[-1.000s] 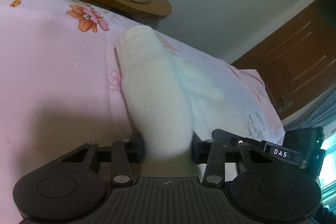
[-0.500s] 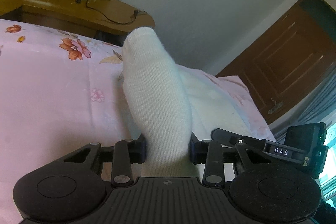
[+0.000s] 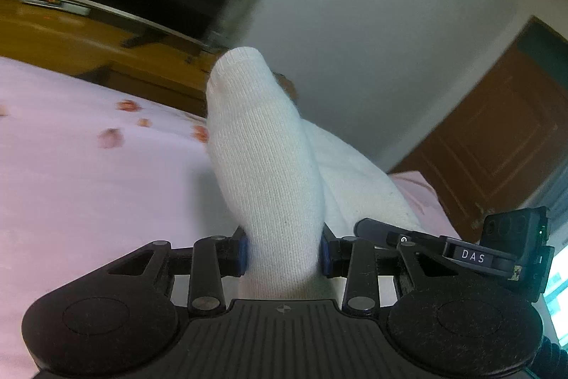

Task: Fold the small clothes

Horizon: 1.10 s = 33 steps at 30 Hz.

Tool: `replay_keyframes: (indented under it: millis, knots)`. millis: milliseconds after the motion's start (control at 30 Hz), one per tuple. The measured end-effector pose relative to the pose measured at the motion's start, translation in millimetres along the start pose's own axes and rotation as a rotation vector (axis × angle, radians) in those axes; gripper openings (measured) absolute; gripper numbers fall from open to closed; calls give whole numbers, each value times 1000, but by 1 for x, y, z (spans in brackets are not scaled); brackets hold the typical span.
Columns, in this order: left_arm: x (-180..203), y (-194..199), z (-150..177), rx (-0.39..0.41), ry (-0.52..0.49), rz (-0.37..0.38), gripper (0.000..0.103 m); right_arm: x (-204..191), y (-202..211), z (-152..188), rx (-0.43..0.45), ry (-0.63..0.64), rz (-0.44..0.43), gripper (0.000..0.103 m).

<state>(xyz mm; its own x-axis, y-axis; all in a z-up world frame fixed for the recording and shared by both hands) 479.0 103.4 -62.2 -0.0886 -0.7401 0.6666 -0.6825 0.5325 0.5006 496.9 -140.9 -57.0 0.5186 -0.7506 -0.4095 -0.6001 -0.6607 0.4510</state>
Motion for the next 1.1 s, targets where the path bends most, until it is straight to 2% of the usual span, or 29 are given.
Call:
replay_keyframes:
  millis: [333, 500, 633, 767, 833, 933, 1033, 1100]
  knots:
    - [-103, 79, -9, 71, 90, -114, 37, -81, -91, 17, -82, 30, -138, 32]
    - [-156, 102, -3, 88, 149, -160, 37, -113, -135, 37, -138, 35, -203, 32]
    - [-199, 101, 15, 69, 231, -184, 37, -131, -164, 57, -194, 15, -232, 32]
    - [-242, 87, 43, 33, 305, -231, 38, -135, -195, 89, -287, -16, -237, 32]
    - [-251, 86, 45, 69, 360, -176, 38, -136, -202, 107, -329, -24, -218, 33]
    - [-250, 82, 44, 71, 360, -172, 39, -125, -207, 109, -336, -91, -236, 33]
    - [-249, 84, 43, 72, 380, -175, 50, -124, -200, 107, -362, -73, -255, 39]
    - [-248, 97, 44, 107, 384, -167, 70, -118, -192, 100, -355, -59, -239, 48]
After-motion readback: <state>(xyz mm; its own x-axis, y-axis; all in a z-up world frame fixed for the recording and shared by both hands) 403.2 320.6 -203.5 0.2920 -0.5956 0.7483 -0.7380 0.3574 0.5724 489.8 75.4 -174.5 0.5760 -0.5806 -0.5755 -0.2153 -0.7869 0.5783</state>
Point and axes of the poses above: each gripper's, at about its wrist camera, not at the fingertips, and y roughly against the way its jaws point, x to its right, z to its underside, the point moved 9 cm from there along -y, roughly the way its jaws point, and after that the axes turned 11 degrees about y, right-handed, at the moved point
